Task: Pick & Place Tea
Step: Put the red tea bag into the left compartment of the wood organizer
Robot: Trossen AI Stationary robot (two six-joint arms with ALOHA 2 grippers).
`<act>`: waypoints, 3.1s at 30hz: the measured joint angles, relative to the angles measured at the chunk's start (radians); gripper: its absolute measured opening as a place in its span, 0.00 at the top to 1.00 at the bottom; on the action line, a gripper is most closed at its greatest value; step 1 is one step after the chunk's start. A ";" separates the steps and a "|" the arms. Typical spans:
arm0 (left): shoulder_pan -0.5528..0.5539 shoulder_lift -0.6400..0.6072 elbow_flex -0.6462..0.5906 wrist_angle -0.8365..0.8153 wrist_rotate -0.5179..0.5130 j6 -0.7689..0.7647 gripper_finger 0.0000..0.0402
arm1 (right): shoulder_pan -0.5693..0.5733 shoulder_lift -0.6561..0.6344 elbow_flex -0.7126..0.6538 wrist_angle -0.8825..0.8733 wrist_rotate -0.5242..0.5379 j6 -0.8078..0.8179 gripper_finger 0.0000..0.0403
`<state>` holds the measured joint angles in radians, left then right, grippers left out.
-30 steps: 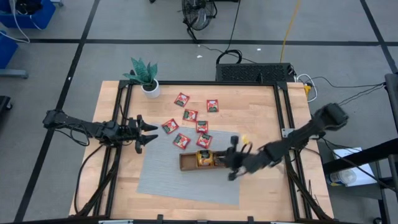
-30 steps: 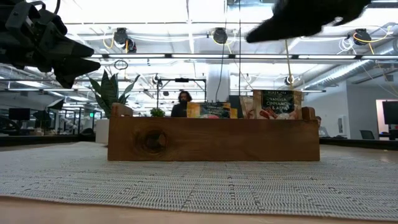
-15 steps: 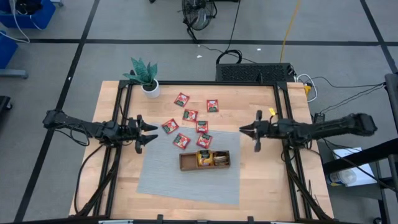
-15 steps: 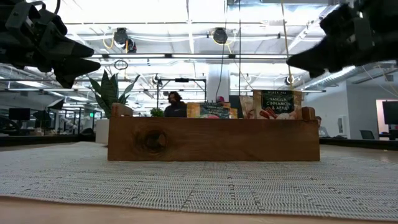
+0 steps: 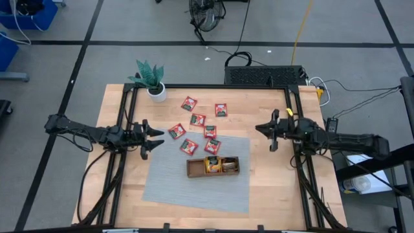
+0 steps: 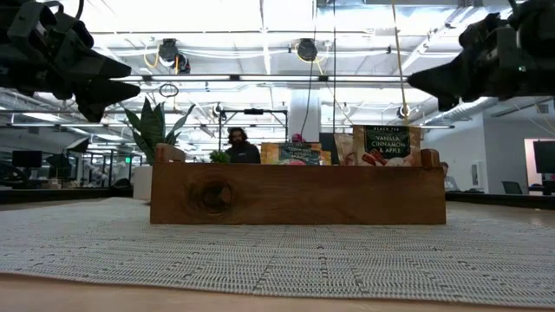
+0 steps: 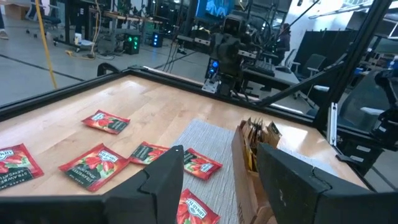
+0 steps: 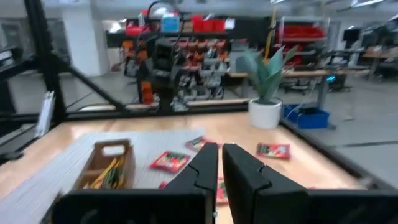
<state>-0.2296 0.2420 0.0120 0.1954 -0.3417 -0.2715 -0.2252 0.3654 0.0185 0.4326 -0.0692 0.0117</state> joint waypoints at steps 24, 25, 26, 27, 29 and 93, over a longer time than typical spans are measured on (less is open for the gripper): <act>0.000 0.000 0.000 0.145 -0.095 0.014 0.49 | -0.009 0.000 -0.003 0.011 0.173 0.055 0.97; 0.000 0.000 0.000 0.152 -0.120 0.007 0.49 | -0.009 0.000 -0.003 0.011 0.173 0.055 0.97; 0.000 0.000 0.000 0.150 -0.144 0.001 0.49 | -0.009 0.000 -0.003 0.011 0.173 0.055 0.97; 0.000 0.000 0.000 0.142 -0.172 0.001 0.49 | -0.009 0.000 -0.003 0.011 0.173 0.055 0.97; 0.000 0.000 -0.001 0.128 -0.229 0.003 0.49 | -0.009 0.000 -0.003 0.011 0.173 0.055 0.97; 0.804 1.665 1.081 -0.603 0.180 -0.133 0.33 | -0.008 0.001 -0.004 0.008 0.173 0.055 0.96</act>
<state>0.5739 1.9072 1.0935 -0.4076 -0.1616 -0.4047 -0.2337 0.3660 0.0147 0.4404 0.1037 0.0667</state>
